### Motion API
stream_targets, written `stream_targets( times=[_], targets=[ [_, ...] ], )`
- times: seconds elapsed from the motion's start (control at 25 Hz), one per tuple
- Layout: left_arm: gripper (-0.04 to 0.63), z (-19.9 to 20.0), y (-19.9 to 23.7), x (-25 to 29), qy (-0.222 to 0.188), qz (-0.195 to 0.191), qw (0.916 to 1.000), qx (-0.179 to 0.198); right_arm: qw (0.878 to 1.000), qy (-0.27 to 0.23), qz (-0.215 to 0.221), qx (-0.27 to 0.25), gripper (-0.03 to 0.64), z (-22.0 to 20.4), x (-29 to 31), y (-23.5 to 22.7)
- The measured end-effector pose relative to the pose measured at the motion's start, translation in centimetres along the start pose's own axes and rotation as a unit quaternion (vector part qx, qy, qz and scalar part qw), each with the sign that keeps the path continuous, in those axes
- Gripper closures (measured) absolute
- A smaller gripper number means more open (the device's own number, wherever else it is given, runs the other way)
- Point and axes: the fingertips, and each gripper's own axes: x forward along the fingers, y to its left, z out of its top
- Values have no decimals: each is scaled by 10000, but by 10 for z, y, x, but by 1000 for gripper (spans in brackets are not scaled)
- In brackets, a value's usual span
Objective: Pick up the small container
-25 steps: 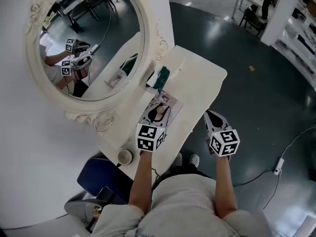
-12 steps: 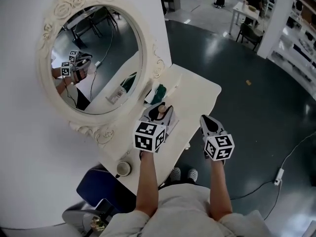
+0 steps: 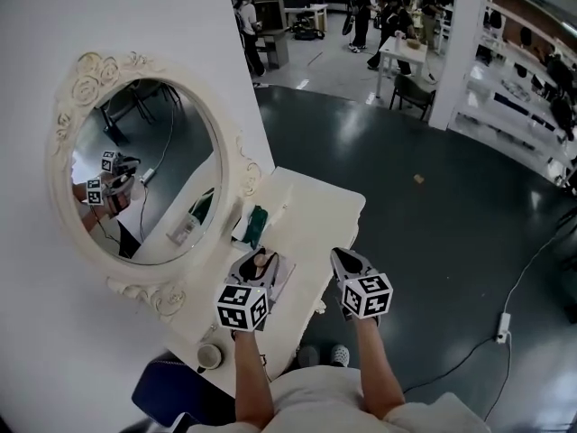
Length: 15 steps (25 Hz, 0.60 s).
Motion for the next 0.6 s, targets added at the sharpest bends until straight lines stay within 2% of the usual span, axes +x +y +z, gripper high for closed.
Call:
stream_targets(
  times=[0.28,0.6],
  targets=[
    [457,-16,11,-6,-112,-51,9998,149,9999,4,92,-131,601,9,1,4],
    [457,-35,28,-17,-203,203,9996,23,9989,78,405,-224,601,6,14,23]
  ],
)
